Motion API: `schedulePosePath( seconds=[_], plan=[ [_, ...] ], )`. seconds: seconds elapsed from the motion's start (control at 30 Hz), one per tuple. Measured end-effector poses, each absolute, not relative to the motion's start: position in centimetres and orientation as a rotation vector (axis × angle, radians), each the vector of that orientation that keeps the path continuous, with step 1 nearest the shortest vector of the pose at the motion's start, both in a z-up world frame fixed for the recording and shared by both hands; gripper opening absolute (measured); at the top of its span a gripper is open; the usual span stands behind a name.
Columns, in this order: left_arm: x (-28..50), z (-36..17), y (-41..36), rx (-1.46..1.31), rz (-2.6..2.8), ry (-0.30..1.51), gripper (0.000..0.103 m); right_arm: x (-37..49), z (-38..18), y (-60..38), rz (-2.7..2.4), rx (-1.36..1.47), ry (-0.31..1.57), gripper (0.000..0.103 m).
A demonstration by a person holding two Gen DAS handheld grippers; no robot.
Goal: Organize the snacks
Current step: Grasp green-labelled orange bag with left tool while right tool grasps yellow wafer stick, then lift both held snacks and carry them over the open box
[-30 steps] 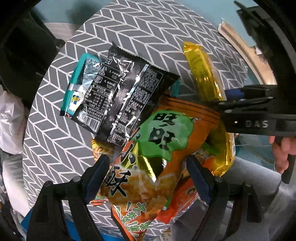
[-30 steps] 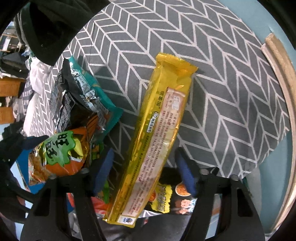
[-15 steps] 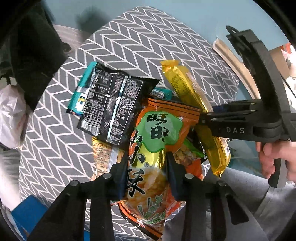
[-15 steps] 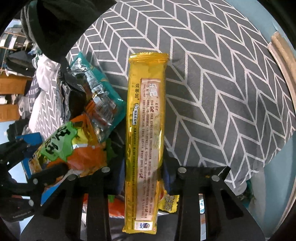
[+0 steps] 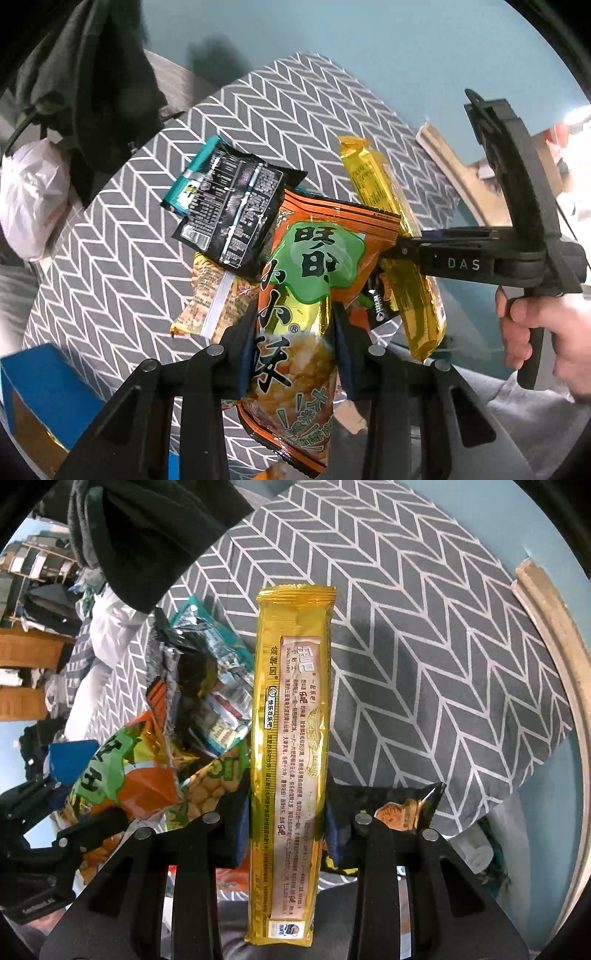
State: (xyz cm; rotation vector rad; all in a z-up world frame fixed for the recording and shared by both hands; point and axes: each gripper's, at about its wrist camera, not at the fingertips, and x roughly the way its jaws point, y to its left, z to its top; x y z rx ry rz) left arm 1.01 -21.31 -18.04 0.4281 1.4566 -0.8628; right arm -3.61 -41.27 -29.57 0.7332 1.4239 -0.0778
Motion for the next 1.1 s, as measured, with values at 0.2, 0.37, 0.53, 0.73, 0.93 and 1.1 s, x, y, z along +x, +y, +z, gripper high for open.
schedulePosePath(
  seconds=[0.2, 0.37, 0.53, 0.73, 0.93, 1.1],
  plan=[
    [0.3, -15.7, -19.6, 0.370, -0.821, 1.410, 0.037, -3.3, -27.4, -40.5, -0.054, 0.668, 1.411, 0.032],
    [-0.3, -14.4, -18.7, 0.342, -0.761, 1.364, 0.037, -2.8, -25.9, -39.6, -0.032, 0.599, 1.408, 0.032],
    [-0.1, -13.1, -16.7, 0.288, -0.697, 1.341, 0.037, -1.9, -24.4, -38.3, -0.003, 0.532, 1.405, 0.032],
    [0.0, -11.9, -14.1, 0.204, -0.627, 1.334, 0.037, -1.3, -22.3, -36.6, 0.044, 0.460, 1.397, 0.032],
    [0.1, -10.9, -11.5, 0.143, -0.550, 1.318, 0.037, 0.0, -20.2, -34.3, 0.106, 0.383, 1.383, 0.032],
    [0.5, -10.0, -9.2, 0.085, -0.490, 1.304, 0.037, 1.1, -18.9, -32.3, 0.161, 0.331, 1.371, 0.032]
  ],
)
